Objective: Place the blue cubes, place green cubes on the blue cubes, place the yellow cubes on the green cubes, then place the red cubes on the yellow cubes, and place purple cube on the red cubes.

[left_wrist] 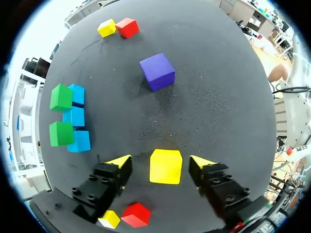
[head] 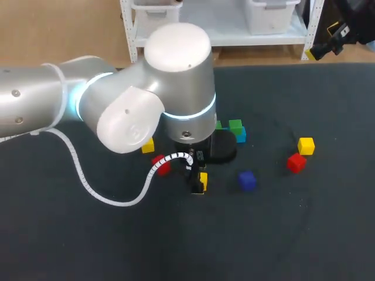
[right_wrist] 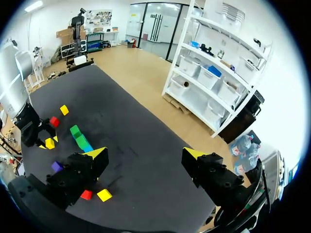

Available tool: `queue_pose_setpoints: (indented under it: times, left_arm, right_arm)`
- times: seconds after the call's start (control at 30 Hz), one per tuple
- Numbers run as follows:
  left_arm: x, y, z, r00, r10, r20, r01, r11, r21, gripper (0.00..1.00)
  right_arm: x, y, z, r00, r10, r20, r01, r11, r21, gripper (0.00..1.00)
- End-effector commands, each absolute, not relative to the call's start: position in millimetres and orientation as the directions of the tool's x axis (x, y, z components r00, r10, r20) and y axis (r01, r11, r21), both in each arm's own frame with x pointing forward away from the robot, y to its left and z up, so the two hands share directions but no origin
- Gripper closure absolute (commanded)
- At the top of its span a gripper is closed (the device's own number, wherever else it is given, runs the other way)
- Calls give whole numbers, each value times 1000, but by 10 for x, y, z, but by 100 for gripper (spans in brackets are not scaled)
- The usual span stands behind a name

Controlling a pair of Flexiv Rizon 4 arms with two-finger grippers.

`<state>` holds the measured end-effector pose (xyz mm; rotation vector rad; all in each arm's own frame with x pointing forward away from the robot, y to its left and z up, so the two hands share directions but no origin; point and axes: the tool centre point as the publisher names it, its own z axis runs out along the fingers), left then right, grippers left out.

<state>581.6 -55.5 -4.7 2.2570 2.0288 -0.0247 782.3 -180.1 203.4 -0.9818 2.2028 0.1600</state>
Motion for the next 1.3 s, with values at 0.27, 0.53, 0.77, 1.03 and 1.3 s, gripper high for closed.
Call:
queue_pose_setpoints:
  times: [0.27,0.53,0.77,1.03,1.3]
  left_arm:
    - [5790,-566,44,104,992,-69,992,-98,79,100]
    - [5802,-602,414,56,998,-27,997,-55,58,100]
    - [5890,-724,805,67,995,-72,997,-63,54,100]
    - [6325,-841,960,137,989,-54,984,-129,125,100]
    - [6666,-1029,1069,185,983,-11,970,-181,160,100]
  right_arm:
    - [7817,-1800,2038,-461,-604,-650,-690,704,-164,0]
    - [7817,-1800,2038,-461,-604,-650,-690,704,-164,0]
    - [7817,-1800,2038,-461,-604,-650,-690,704,-164,0]
    - [7817,-1800,2038,-461,-604,-650,-690,704,-164,0]
    - [7817,-1800,2038,-461,-604,-650,-690,704,-164,0]
